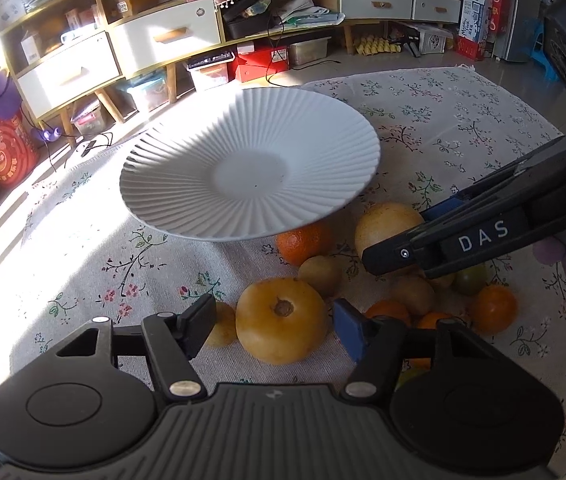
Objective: Organize fruits
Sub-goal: 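Move left tool to the yellow pear while right tool reaches the brown pear, then close left tool on the yellow pear while right tool closes on the brown pear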
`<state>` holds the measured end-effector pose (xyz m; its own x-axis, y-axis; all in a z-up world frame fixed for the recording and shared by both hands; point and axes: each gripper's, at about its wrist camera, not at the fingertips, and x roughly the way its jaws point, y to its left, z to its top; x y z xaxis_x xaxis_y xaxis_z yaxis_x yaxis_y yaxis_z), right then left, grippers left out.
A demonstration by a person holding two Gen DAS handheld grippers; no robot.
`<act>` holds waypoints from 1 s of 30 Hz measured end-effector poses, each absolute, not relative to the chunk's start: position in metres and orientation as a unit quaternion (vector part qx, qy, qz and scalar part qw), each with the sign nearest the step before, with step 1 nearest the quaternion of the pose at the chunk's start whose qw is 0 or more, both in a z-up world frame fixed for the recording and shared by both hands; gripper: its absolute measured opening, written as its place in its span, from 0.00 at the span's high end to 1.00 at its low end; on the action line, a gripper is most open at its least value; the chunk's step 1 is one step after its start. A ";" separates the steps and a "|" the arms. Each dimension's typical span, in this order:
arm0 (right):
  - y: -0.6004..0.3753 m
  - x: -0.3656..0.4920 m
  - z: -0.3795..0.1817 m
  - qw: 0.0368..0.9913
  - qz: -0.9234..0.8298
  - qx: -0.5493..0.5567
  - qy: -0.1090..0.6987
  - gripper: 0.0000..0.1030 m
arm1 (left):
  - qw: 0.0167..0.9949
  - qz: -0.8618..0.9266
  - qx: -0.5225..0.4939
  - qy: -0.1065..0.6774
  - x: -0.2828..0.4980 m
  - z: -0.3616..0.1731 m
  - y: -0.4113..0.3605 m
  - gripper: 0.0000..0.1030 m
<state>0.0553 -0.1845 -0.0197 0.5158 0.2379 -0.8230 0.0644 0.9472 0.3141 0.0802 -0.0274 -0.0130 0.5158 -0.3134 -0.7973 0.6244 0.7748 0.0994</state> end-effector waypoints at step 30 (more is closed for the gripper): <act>-0.181 0.052 -0.012 0.848 0.023 0.144 0.509 0.56 | 0.834 -0.268 0.204 0.437 0.085 -0.018 -0.036 0.61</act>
<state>0.0517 -0.1808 -0.0121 0.4810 0.1848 -0.8570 0.1079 0.9576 0.2670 0.0852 -0.0356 -0.0182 0.4748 -0.2686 -0.8381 0.6255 0.7729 0.1067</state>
